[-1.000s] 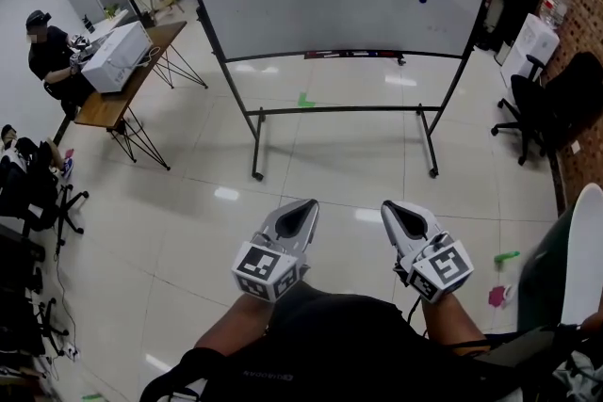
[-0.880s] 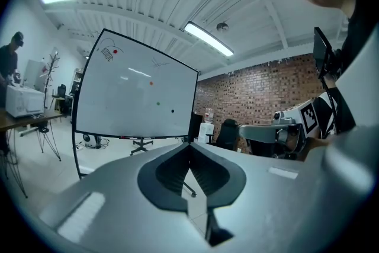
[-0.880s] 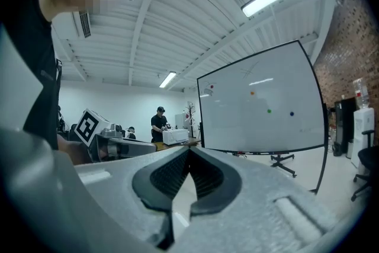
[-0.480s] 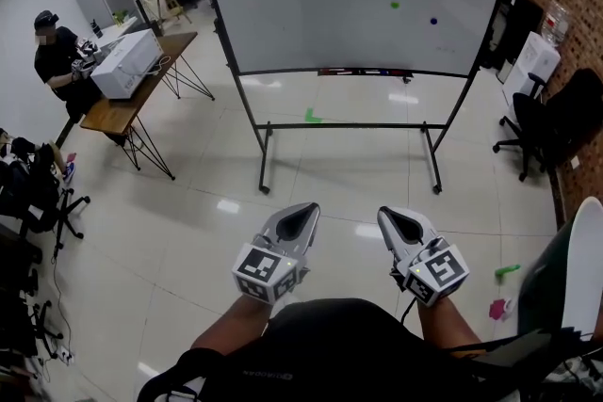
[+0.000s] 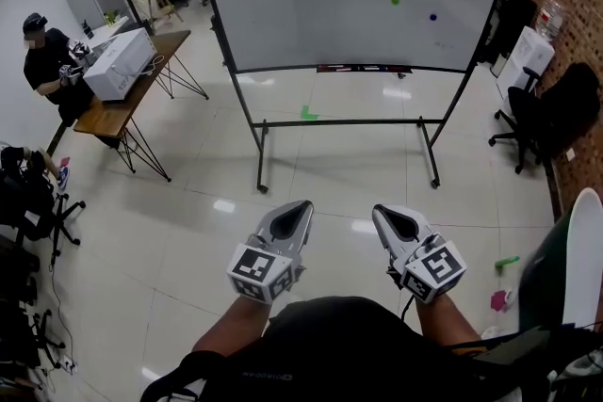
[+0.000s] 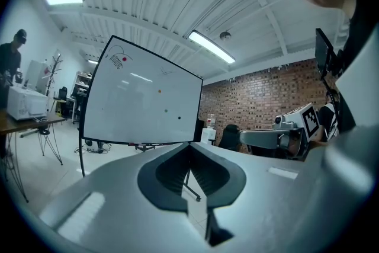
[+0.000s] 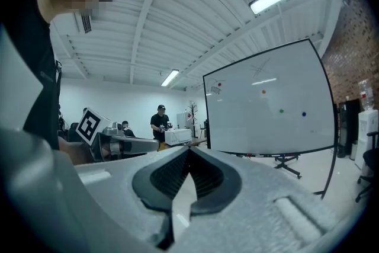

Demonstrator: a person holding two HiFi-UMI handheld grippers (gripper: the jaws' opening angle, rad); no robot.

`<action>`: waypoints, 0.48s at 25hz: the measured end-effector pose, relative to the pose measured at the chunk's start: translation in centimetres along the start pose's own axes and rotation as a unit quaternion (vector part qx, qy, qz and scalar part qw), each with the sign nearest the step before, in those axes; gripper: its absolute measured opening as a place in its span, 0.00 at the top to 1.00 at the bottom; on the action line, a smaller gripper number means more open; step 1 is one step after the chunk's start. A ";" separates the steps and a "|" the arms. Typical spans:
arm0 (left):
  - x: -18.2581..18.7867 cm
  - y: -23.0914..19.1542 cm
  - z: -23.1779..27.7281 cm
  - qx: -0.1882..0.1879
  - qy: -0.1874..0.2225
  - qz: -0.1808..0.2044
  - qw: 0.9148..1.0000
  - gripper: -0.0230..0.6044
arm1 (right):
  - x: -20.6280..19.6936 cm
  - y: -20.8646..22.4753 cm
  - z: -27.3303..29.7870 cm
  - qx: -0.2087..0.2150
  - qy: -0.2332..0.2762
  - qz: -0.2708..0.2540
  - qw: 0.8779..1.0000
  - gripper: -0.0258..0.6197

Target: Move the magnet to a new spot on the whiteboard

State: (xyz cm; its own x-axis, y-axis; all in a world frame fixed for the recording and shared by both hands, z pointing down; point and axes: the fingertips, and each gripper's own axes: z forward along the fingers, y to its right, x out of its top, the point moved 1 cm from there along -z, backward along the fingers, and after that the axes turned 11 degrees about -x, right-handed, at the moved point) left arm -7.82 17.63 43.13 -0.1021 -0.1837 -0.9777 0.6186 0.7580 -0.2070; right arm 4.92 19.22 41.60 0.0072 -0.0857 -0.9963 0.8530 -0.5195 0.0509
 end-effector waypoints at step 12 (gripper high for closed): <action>-0.6 0.5 -0.5 -0.013 -0.004 -0.005 1.000 0.94 | -0.7 -1.0 -0.9 -0.011 -0.011 -0.005 1.000 0.95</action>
State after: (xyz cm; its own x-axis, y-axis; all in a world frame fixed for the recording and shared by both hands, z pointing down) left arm -7.83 18.42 43.58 -0.1015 -0.1954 -0.9754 0.5973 0.7721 -0.2169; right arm 4.56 20.54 42.24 -0.0123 -0.1000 -0.9949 0.8639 -0.5020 0.0398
